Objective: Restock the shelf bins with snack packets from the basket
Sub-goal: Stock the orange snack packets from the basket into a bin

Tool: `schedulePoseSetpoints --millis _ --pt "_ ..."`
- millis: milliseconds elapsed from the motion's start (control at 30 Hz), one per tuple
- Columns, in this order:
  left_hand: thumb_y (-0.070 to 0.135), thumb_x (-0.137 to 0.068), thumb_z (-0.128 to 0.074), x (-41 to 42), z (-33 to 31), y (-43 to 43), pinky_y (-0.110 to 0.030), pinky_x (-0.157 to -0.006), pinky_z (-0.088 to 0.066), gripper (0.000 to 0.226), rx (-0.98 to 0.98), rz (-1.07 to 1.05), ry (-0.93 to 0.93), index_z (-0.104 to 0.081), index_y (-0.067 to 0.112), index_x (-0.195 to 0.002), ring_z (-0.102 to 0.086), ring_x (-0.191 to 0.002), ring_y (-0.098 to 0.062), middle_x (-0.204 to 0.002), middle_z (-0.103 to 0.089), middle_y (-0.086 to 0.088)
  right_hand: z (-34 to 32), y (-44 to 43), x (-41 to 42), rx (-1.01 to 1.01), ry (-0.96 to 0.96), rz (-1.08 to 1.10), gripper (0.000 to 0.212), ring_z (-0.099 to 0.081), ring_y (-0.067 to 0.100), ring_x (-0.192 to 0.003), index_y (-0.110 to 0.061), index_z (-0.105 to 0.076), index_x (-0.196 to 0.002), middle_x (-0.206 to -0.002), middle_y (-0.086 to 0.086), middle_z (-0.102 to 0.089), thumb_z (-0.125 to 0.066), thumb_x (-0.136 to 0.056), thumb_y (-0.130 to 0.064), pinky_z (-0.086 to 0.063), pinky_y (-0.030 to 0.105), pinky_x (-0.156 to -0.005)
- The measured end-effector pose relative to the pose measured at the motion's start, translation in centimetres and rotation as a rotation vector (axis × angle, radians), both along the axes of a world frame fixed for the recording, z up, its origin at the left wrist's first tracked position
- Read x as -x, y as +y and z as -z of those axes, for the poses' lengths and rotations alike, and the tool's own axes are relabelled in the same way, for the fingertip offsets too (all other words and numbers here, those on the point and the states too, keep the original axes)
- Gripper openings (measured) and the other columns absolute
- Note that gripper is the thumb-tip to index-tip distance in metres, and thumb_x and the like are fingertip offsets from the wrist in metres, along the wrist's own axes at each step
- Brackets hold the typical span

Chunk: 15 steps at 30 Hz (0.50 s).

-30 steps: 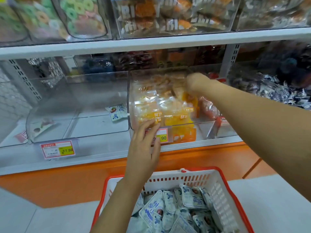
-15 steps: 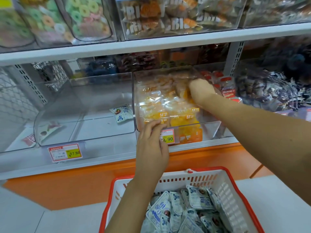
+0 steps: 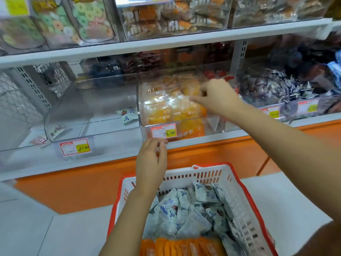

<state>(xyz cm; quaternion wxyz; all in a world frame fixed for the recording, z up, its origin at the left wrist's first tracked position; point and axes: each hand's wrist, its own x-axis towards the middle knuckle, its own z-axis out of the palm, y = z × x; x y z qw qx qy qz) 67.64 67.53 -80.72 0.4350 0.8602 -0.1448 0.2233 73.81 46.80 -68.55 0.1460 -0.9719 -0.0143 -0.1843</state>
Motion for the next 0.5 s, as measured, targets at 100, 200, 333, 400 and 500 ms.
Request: schedulePoseSetpoints --millis 100,200,333,400,500 --pt "0.025 -0.099 -0.044 1.8 3.7 0.0 -0.028 -0.058 -0.044 0.029 -0.231 0.080 0.349 -0.068 0.011 -0.088 -0.057 -0.067 -0.015 -0.078 -0.064 -0.002 3.2 1.3 4.3 0.018 0.198 -0.084 0.039 -0.051 0.021 -0.063 -0.014 -0.054 -0.061 -0.057 0.000 -0.049 -0.064 -0.087 -0.042 -0.032 0.026 -0.053" --pt "0.025 -0.098 -0.045 4.4 8.4 0.8 -0.024 -0.050 -0.029 0.033 -0.462 0.242 0.733 -0.051 0.012 -0.068 -0.040 -0.051 -0.012 -0.060 -0.046 -0.001 9.3 2.2 7.6 0.041 0.559 -0.090 0.033 -0.052 0.017 -0.060 -0.011 -0.060 -0.070 -0.061 0.000 -0.050 -0.064 -0.087 -0.039 -0.036 0.023 -0.049" --pt "0.029 -0.097 -0.046 8.4 14.4 2.7 -0.025 -0.054 -0.029 0.034 -0.584 0.306 0.967 -0.041 0.014 -0.067 -0.035 -0.054 -0.012 -0.064 -0.041 -0.002 17.9 3.2 13.0 -0.004 1.030 -0.138 0.020 -0.049 0.010 -0.059 -0.006 -0.063 -0.091 -0.074 0.001 -0.056 -0.064 -0.087 -0.025 -0.044 0.022 -0.062" --pt "0.038 -0.096 -0.048 9.9 15.8 3.3 -0.024 -0.051 -0.029 0.036 -0.627 0.265 0.946 -0.042 0.023 -0.063 -0.039 -0.055 -0.008 -0.062 -0.043 0.005 20.7 3.9 15.9 0.064 1.212 -0.171 0.026 -0.061 0.019 -0.077 -0.005 -0.063 -0.109 -0.096 0.008 -0.065 -0.061 -0.089 -0.021 -0.047 0.026 -0.071" --pt "0.039 -0.096 -0.048 10.8 15.8 3.4 -0.022 -0.048 -0.027 0.041 -0.613 0.209 0.878 -0.039 0.023 -0.060 -0.039 -0.052 -0.005 -0.059 -0.041 0.004 25.0 5.4 18.4 0.244 1.443 -0.326 0.042 -0.062 0.029 -0.106 -0.005 -0.056 -0.125 -0.119 0.015 -0.061 -0.065 -0.087 -0.019 -0.050 0.034 -0.089"
